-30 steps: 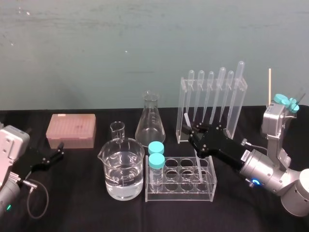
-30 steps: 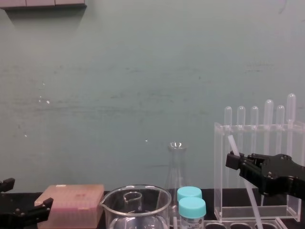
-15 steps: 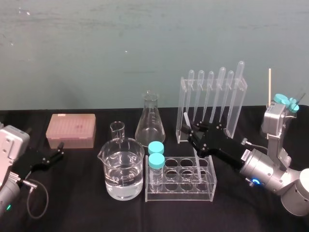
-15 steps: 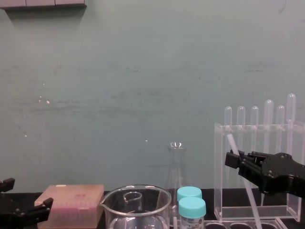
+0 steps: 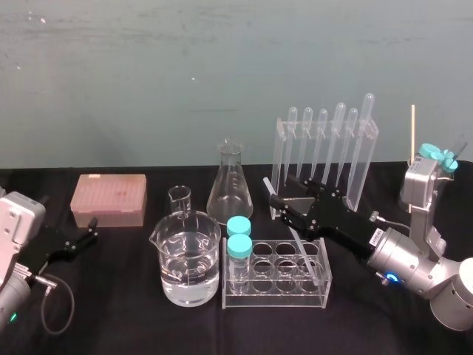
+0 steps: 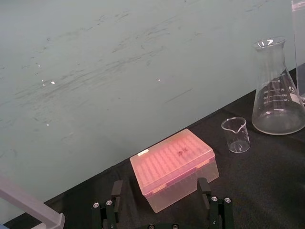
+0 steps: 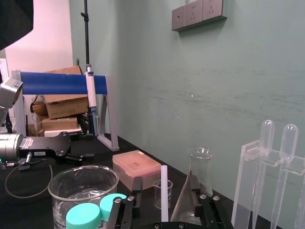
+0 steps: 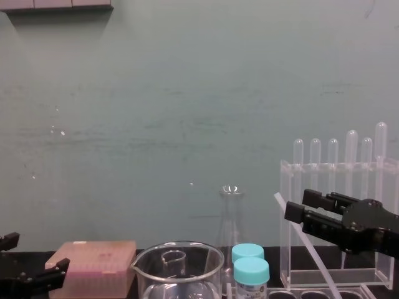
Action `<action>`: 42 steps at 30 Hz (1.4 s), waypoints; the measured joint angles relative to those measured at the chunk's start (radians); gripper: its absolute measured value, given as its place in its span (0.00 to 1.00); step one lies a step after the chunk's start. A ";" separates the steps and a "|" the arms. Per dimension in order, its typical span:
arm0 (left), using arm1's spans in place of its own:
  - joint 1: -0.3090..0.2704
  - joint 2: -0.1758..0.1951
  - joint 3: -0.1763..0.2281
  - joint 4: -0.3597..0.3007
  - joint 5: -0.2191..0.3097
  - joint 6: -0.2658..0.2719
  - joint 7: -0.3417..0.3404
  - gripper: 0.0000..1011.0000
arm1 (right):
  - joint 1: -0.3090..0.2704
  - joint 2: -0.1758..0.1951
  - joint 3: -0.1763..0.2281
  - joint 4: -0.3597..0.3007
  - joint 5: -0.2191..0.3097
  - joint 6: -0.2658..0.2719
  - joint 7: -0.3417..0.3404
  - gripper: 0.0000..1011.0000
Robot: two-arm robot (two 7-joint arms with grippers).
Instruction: Pick up the stirring rod with one hand, then place it down.
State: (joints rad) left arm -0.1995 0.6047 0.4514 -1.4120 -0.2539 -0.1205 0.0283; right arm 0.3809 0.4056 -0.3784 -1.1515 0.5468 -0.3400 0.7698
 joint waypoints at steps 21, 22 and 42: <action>0.000 0.000 0.000 0.000 0.000 0.000 0.000 0.99 | -0.037 -0.006 0.072 -0.089 -0.049 -0.063 -0.137 0.99; 0.000 0.000 0.000 0.000 0.000 0.000 0.000 0.99 | -0.047 -0.006 0.089 -0.106 -0.068 -0.059 -0.179 0.99; 0.000 0.000 0.000 0.000 0.000 0.000 0.000 0.99 | -0.159 0.038 0.151 -0.192 -0.254 0.249 -0.462 0.99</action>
State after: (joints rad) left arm -0.1995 0.6047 0.4514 -1.4120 -0.2539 -0.1205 0.0283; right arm 0.2215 0.4437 -0.2276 -1.3431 0.2931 -0.0914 0.3078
